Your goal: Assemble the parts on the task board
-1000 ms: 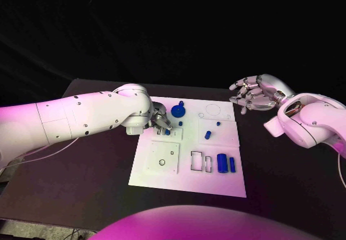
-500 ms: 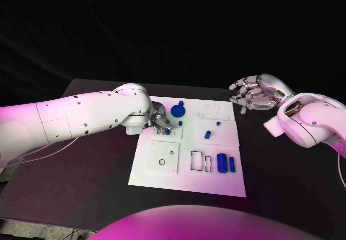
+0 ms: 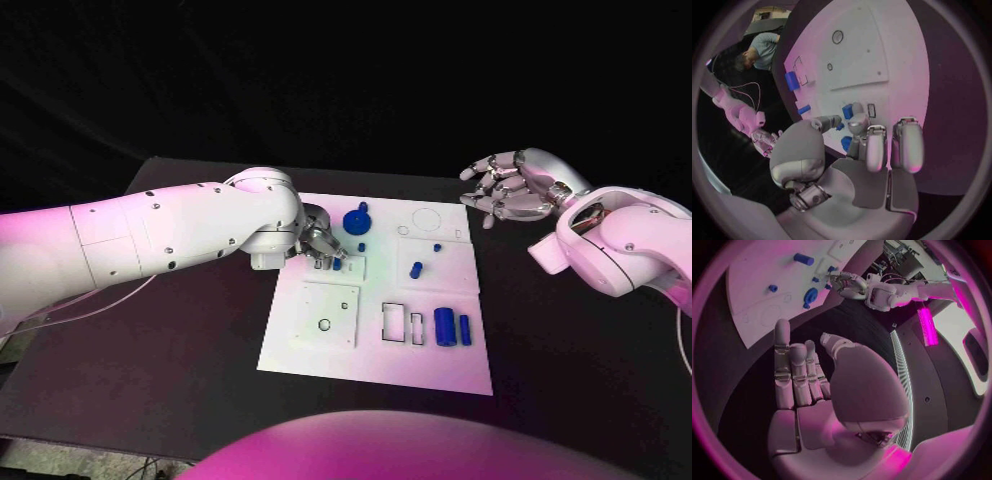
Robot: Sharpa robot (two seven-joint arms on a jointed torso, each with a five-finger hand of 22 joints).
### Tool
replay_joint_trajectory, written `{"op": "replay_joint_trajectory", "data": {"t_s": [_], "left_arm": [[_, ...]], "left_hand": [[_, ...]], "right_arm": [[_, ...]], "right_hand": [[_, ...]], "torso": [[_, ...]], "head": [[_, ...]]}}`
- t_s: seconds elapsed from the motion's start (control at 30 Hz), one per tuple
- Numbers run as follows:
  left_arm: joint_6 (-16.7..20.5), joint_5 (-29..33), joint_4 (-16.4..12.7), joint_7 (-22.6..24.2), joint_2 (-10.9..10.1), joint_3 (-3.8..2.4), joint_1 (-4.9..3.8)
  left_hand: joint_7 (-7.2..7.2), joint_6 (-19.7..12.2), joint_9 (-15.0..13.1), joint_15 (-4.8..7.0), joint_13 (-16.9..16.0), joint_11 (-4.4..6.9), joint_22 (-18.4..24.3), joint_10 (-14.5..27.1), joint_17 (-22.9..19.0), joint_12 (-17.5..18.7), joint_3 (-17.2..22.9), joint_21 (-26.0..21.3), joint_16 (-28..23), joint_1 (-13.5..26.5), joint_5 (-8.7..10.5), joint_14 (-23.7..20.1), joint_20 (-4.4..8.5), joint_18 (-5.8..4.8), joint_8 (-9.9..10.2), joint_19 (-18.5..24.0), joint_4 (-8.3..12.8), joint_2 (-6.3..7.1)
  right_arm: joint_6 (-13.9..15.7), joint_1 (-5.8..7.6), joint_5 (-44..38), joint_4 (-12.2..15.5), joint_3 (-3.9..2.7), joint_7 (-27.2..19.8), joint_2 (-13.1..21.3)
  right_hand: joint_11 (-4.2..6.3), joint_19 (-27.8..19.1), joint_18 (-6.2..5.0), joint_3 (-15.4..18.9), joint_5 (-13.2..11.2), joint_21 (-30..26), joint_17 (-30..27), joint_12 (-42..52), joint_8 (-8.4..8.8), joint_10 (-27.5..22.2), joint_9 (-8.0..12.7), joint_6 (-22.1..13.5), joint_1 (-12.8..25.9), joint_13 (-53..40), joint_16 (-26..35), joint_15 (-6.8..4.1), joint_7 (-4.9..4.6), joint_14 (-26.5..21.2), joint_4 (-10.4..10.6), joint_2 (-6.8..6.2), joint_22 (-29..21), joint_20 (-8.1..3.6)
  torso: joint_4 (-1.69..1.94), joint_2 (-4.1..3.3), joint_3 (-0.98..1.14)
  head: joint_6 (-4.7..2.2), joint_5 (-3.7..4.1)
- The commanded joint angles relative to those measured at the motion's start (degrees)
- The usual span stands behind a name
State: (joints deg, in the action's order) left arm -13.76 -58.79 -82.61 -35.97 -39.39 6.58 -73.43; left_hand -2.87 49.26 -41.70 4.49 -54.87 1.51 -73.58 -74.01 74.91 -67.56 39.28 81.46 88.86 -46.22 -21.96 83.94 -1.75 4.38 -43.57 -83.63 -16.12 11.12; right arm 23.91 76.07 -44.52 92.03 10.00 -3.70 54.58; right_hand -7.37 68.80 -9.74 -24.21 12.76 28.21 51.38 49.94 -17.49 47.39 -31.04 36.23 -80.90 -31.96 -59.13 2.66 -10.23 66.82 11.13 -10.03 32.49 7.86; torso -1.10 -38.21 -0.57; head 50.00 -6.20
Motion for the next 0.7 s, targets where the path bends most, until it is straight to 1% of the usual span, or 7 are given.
{"op": "replay_joint_trajectory", "data": {"t_s": [0.03, 0.1, 0.2, 0.27, 0.37, 0.57, 0.7], "left_arm": [[0.58, 0.68, -0.63, 0.02, -0.42, -0.3, 0.0], [0.73, 1.28, -0.99, -0.04, -0.85, -0.62, -0.04], [0.09, 2.79, -1.48, -0.25, -1.68, -1.77, -0.32], [-0.83, 4.08, -1.56, -0.29, -2.41, -2.75, -0.95], [-2.55, 5.9, -1.08, -0.28, -3.12, -3.67, -2.43], [-6.09, 8.32, 1.04, -0.22, -3.59, -4.31, -5.7], [-8.14, 7.53, 2.99, 0.22, -3.16, -4.42, -7.0]], "left_hand": [[-0.08, -0.03, -0.13, 0.16, 0.33, -0.32, 0.1, 0.38, 13.51, 0.31, -1.14, -0.23, 0.13, -1.24, 0.09, 5.56, 0.24, -1.03, 0.52, -0.26, 0.04, 0.24], [-0.48, -1.29, -0.02, -0.06, 0.94, -0.64, 0.26, 0.98, 13.32, 0.72, -2.17, -0.34, 0.0, -2.69, 0.04, 5.5, 0.16, -1.0, 1.21, -0.2, 0.02, 0.45], [-1.49, -3.36, 0.99, -0.75, 1.78, -1.5, 0.58, 2.0, 13.15, 1.25, -5.15, -0.57, -0.11, -4.03, 0.14, 5.44, -0.36, -0.96, 3.19, -0.05, -0.47, 0.68], [-1.96, -4.1, 1.89, -1.13, 2.32, -1.93, 0.96, 2.55, 13.0, 1.54, -7.41, -0.83, -0.21, -4.3, 0.21, 5.39, -0.74, -0.88, 4.43, 0.13, -0.56, 0.7], [-2.09, -4.07, 2.39, -1.26, 2.45, -2.06, 1.29, 2.75, 12.78, 1.57, -9.18, -1.05, -0.35, -4.48, 0.35, 5.32, -0.96, -0.8, 4.92, 0.28, -0.59, 0.81], [-2.41, -4.48, 3.46, -1.54, 3.35, -2.36, 2.39, 3.48, 12.19, 2.08, -11.78, -1.76, -0.75, -5.07, 2.4, 5.12, -1.32, -0.58, 5.97, 0.73, -0.65, 0.42], [-2.46, -4.34, 3.94, -1.61, 3.38, -2.42, 2.37, 3.53, 12.17, 2.02, -12.93, -1.79, -0.76, -6.3, 3.83, 5.11, -1.43, -0.57, 6.23, 0.72, -0.56, 0.64]], "right_arm": [[-0.12, -0.12, -0.56, -0.1, 0.01, -0.69, -0.05], [-0.13, -0.16, -0.56, -0.2, 0.01, -0.71, -0.05], [-0.1, -0.21, -0.56, -0.54, 0.01, -0.73, -0.09], [-0.06, -0.25, -0.56, -0.93, 0.01, -0.74, -0.16], [-0.04, -0.27, -0.56, -1.4, 0.02, -0.73, -0.27], [-0.03, -0.34, -0.56, -2.1, 0.04, -0.72, -0.36], [-0.02, -0.36, -0.54, -2.38, 0.04, -0.69, -0.42]], "right_hand": [[0.0, 0.41, -0.68, -0.18, 0.32, -0.22, -0.05, 0.13, -0.18, -0.27, 0.06, -0.56, 0.0, 0.05, 0.21, -0.04, -2.14, -0.37, -0.14, 0.19, -0.07, 0.1], [0.0, 0.44, -0.68, -0.2, 0.3, -0.26, -0.11, 0.16, -0.22, -0.28, 0.07, -0.58, -0.06, 0.13, 0.23, -0.03, -2.14, -0.4, -0.24, 0.15, -0.1, 0.09], [0.01, 0.48, -0.68, -0.24, 0.27, -0.28, -0.11, 0.19, -0.25, -0.3, 0.08, -0.61, -0.24, 0.22, 0.21, -0.05, -2.13, -0.4, -0.45, 0.05, -0.12, 0.08], [0.01, 0.49, -0.68, -0.24, 0.27, -0.29, -0.11, 0.2, -0.25, -0.3, 0.08, -0.61, -0.25, 0.23, 0.21, -0.05, -2.13, -0.4, -0.47, 0.04, -0.12, 0.07], [0.02, 0.5, -0.68, -0.25, 0.25, -0.29, -0.1, 0.21, -0.26, -0.31, 0.09, -0.61, -0.32, 0.27, 0.19, -0.06, -2.13, -0.39, -0.56, -0.01, -0.13, 0.07], [0.01, 0.52, -0.68, -0.26, 0.24, -0.3, -0.06, 0.22, -0.28, -0.3, 0.09, -0.61, -0.34, 0.29, 0.15, -0.06, -2.13, -0.36, -0.59, -0.02, -0.13, 0.06], [0.01, 0.54, -0.68, -0.26, 0.23, -0.31, 0.05, 0.24, -0.31, -0.28, 0.09, -0.59, -0.32, 0.33, 0.05, -0.06, -2.13, -0.28, -0.6, 0.0, -0.14, 0.06]], "torso": [[0.0, 0.04, -0.08], [0.02, 0.08, -0.07], [0.05, 0.06, 0.01], [0.04, 0.09, 0.0], [0.02, 0.14, 0.04], [0.02, 0.04, 0.01], [0.0, -0.04, 0.08]], "head": [[0.0, 0.07], [0.0, 0.14], [0.0, 0.2], [0.0, 0.23], [0.0, 0.1], [0.0, 0.01], [0.0, -0.06]]}}
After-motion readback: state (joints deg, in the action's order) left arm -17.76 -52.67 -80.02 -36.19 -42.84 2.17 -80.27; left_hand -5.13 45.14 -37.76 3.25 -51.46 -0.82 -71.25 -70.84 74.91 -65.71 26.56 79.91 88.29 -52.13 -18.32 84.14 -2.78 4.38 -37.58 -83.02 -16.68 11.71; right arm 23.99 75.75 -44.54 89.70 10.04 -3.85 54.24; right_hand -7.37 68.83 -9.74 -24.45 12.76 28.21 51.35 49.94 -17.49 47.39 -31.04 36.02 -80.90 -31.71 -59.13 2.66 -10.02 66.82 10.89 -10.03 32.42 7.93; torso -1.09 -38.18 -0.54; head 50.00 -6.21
